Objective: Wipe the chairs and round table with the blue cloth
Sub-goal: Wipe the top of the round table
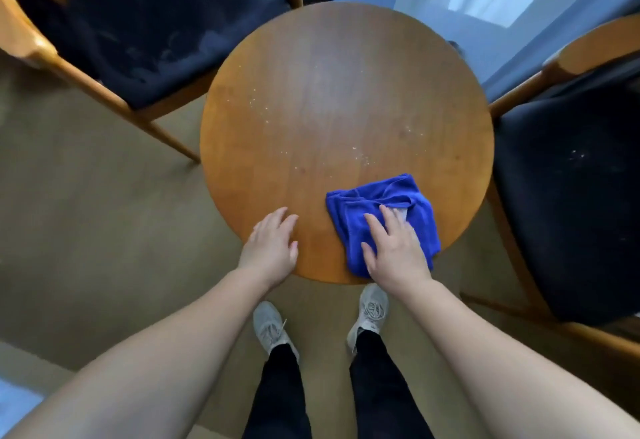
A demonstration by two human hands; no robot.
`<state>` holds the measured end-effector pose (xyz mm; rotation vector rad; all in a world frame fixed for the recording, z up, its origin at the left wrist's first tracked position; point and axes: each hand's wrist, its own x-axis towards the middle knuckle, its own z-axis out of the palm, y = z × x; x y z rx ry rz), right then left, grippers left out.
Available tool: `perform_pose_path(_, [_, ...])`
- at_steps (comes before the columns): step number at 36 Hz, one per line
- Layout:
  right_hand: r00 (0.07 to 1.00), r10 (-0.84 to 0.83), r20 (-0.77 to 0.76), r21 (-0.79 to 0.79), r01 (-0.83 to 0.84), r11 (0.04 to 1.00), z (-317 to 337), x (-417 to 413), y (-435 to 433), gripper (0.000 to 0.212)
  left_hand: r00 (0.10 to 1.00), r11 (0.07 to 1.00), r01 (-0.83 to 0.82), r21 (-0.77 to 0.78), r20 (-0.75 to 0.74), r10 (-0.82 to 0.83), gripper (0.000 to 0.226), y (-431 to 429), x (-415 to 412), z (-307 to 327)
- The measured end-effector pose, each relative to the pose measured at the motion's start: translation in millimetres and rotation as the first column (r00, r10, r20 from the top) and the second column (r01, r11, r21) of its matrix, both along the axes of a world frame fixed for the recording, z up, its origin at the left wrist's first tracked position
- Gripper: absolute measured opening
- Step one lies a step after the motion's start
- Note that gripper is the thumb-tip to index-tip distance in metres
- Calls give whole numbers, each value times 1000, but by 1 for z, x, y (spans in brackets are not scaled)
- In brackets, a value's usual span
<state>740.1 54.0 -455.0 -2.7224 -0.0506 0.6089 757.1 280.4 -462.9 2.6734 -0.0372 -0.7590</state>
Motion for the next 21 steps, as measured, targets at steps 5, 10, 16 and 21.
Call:
perform_pose_path(5, [992,53,-116,-282,-84,956,-43,15,24,75,999,980,29,198,-43,-21,75,26,3,-35])
perform_pose_path(10, [994,84,-75,-312,-103,945,-64,19,16,75,982,953,126,276,-174,-79,82,39,18,-56])
perform_pose_path(16, [993,120,5,-295,-113,949,-64,45,-26,72,917,930,208,302,-391,-78,82,37,29,-59])
perform_pose_path(21, [998,19,66,-358,6,934,-69,110,-51,74,879,919,228,322,-474,-52,82,30,34,-52])
